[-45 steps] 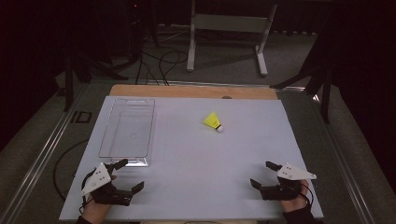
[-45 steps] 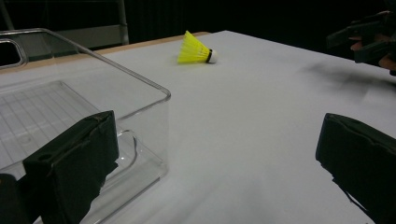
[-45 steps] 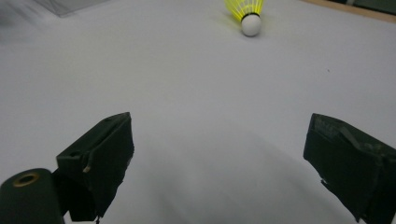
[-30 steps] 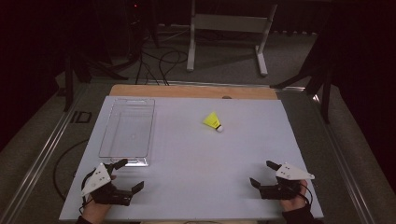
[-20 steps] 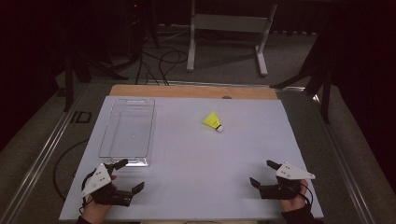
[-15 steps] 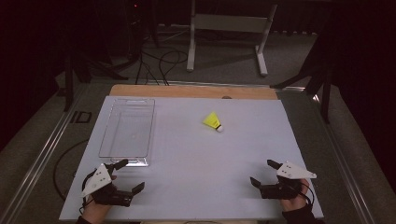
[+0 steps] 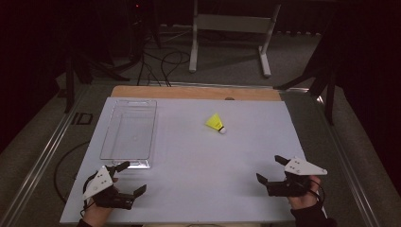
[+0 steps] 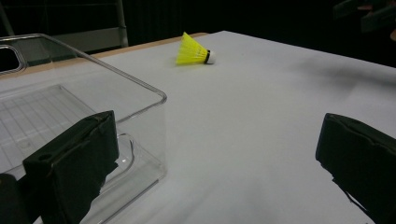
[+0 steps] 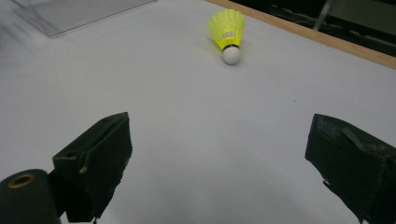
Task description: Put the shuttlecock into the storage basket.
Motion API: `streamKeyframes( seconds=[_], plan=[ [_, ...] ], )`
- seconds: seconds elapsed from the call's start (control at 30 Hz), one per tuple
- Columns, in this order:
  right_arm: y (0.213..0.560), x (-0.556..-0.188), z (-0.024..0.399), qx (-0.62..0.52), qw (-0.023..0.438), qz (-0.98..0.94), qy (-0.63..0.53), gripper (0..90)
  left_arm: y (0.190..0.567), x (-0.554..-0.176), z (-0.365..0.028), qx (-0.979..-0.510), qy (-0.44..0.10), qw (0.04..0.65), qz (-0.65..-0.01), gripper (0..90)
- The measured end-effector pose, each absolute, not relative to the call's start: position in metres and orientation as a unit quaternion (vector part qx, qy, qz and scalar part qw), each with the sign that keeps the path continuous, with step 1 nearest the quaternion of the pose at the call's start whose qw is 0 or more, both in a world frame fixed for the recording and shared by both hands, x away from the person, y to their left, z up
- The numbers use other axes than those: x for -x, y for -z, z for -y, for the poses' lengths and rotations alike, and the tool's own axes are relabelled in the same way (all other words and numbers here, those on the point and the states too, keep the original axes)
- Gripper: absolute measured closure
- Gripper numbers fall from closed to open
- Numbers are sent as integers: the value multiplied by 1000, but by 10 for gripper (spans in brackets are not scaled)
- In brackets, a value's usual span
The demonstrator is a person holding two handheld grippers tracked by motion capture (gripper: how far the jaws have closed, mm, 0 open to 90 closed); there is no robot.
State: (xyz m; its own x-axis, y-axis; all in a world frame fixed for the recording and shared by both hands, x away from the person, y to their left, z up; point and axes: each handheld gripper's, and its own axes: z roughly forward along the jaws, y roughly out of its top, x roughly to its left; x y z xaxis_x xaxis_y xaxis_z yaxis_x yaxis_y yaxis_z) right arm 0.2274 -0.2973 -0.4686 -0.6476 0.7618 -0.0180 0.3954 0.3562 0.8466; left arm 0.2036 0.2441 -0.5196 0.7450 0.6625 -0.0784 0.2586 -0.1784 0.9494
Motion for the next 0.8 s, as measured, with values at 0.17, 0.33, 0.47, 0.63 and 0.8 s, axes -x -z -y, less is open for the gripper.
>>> streamKeyframes(
  seconds=[0.17,0.33,0.47,0.63,0.8],
  plan=[
    [457,-234,299,-369,201,-793,-441,75,519,-204,-244,-746,-179,562,-309,2],
    [444,-240,299,-366,206,-795,-437,75,519,-203,-243,-748,-178,561,-306,2],
    [435,-247,298,-365,206,-797,-434,75,520,-204,-243,-749,-176,561,-305,2],
    [429,-254,296,-365,211,-803,-422,75,520,-203,-243,-749,-175,562,-304,2],
    [424,-265,293,-363,208,-808,-416,75,520,-203,-243,-750,-174,562,-303,2]
  ],
)
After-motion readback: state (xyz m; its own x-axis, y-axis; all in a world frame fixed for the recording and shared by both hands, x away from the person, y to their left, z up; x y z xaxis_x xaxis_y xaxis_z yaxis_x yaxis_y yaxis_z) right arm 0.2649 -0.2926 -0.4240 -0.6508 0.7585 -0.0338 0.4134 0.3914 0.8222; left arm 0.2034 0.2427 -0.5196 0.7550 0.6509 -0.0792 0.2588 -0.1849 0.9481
